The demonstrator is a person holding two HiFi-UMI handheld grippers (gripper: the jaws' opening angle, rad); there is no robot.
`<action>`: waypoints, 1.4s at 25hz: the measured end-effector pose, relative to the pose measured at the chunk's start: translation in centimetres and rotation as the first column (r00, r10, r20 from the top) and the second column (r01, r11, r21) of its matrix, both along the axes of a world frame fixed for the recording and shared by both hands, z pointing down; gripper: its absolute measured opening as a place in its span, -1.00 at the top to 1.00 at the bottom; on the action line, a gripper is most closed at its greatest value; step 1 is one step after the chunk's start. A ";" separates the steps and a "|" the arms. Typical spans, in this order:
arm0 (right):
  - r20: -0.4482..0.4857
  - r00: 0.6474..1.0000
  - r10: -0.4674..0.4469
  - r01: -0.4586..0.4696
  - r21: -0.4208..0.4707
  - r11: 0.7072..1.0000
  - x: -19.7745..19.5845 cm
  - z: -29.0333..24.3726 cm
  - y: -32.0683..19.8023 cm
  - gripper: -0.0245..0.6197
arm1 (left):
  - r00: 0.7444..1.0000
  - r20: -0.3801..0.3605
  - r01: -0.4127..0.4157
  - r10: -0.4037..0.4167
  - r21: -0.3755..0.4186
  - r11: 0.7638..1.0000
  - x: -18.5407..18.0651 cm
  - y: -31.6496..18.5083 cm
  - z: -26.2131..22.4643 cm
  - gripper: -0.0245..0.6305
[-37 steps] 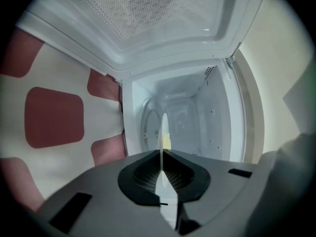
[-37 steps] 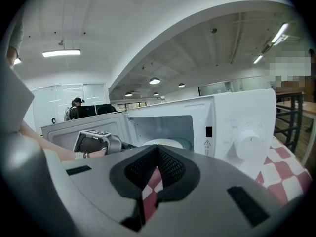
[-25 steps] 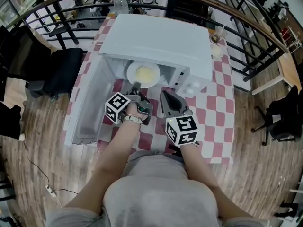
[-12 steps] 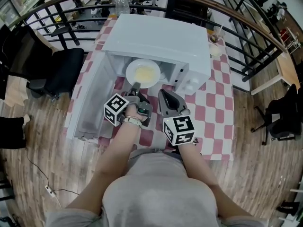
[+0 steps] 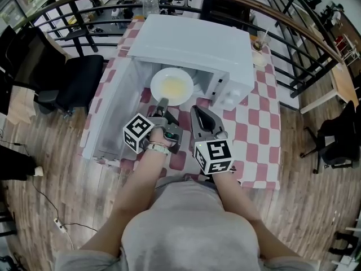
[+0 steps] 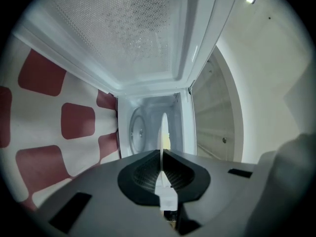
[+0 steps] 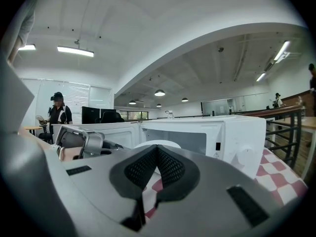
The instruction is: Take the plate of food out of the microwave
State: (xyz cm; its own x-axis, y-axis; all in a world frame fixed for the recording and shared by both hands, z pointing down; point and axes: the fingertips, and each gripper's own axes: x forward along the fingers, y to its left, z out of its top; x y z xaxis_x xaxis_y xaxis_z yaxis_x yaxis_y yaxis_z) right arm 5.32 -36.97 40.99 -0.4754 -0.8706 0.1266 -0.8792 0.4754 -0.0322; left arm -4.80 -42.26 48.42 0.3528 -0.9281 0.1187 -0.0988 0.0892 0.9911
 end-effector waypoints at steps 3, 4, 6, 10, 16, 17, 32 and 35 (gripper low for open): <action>-0.001 1.000 0.007 -0.007 0.011 1.000 -0.3 -0.1 0.5 0.85 | 1.000 0.000 -0.003 0.003 0.007 1.000 -0.1 0.8 -0.1 0.88; -0.001 1.000 0.010 -0.010 0.014 1.000 -0.4 -0.2 0.7 0.85 | 1.000 0.000 -0.005 0.005 0.008 1.000 -0.1 1.1 -0.1 0.88; 0.001 1.000 0.019 -0.019 0.016 1.000 -0.5 -0.2 1.0 0.85 | 1.000 -0.003 -0.007 0.007 0.013 1.000 -0.1 1.5 -0.2 0.88; 0.006 0.999 0.033 -0.033 0.011 0.999 -0.7 -0.1 1.5 0.85 | 1.000 -0.004 -0.013 0.014 0.030 0.999 -0.1 2.3 -0.7 0.88; 0.024 0.997 0.070 -0.071 0.008 0.997 -0.4 -0.1 2.4 0.85 | 1.000 -0.017 -0.023 0.024 0.056 0.998 0.1 3.7 -1.7 0.88; 0.023 0.997 0.077 -0.077 0.009 0.997 -0.3 -0.2 2.5 0.85 | 0.999 -0.020 -0.025 0.026 0.059 0.998 0.1 4.0 -1.8 0.88; 0.013 0.988 0.155 -0.156 0.034 0.987 0.6 -0.9 3.8 0.85 | 0.999 -0.038 -0.010 0.015 0.139 0.990 -0.1 5.7 -4.2 0.88; 0.000 0.988 0.153 -0.153 0.037 0.988 0.5 -0.8 4.0 0.85 | 0.999 -0.039 -0.010 0.016 0.140 0.990 0.0 6.0 -4.2 0.88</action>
State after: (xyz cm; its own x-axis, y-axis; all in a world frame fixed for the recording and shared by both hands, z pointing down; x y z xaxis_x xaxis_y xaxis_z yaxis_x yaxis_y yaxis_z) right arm 5.85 -32.96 40.20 -0.3358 -0.9372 0.0946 -0.9417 0.3360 -0.0148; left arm -4.83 -36.27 44.20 0.3669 -0.9299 -0.0264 -0.0590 -0.0516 0.9969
